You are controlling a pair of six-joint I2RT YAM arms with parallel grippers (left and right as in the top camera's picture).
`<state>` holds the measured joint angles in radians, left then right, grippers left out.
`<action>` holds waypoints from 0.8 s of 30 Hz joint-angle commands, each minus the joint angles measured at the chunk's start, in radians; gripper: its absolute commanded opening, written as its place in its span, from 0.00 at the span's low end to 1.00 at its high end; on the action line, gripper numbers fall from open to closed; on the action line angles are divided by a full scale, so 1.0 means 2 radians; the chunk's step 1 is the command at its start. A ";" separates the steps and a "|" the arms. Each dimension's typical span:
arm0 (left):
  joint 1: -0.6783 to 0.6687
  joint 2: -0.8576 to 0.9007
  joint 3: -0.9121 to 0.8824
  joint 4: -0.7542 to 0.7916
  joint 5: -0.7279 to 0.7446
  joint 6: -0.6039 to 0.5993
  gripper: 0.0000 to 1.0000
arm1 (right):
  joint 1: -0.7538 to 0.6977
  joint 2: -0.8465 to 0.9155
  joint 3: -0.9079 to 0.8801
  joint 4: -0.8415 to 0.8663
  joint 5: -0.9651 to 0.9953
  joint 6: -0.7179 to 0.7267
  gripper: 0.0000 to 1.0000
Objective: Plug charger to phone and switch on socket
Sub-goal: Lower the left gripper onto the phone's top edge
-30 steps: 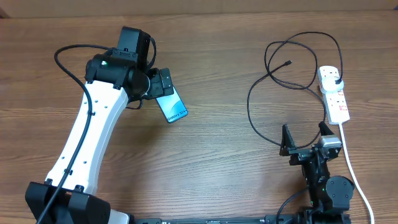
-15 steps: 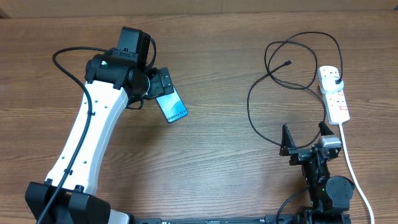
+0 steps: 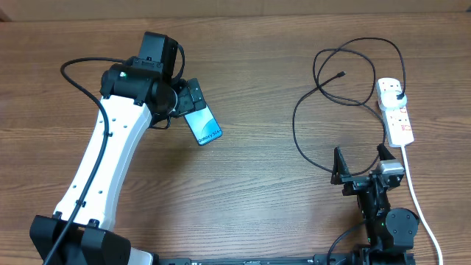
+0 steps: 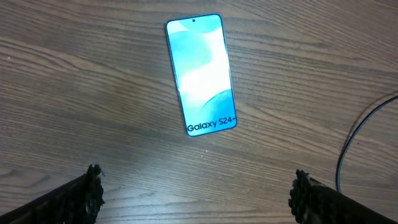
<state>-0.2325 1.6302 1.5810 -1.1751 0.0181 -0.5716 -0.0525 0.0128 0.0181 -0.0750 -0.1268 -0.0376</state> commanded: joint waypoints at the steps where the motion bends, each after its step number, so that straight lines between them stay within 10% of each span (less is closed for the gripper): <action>1: -0.002 0.003 0.023 0.000 0.000 -0.010 1.00 | 0.000 -0.004 -0.005 0.003 -0.003 -0.002 1.00; 24: -0.002 0.058 0.105 -0.037 -0.026 -0.075 1.00 | 0.000 -0.004 -0.005 0.003 -0.003 -0.002 1.00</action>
<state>-0.2325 1.6871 1.7561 -1.2438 -0.0132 -0.6827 -0.0525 0.0128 0.0181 -0.0750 -0.1268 -0.0380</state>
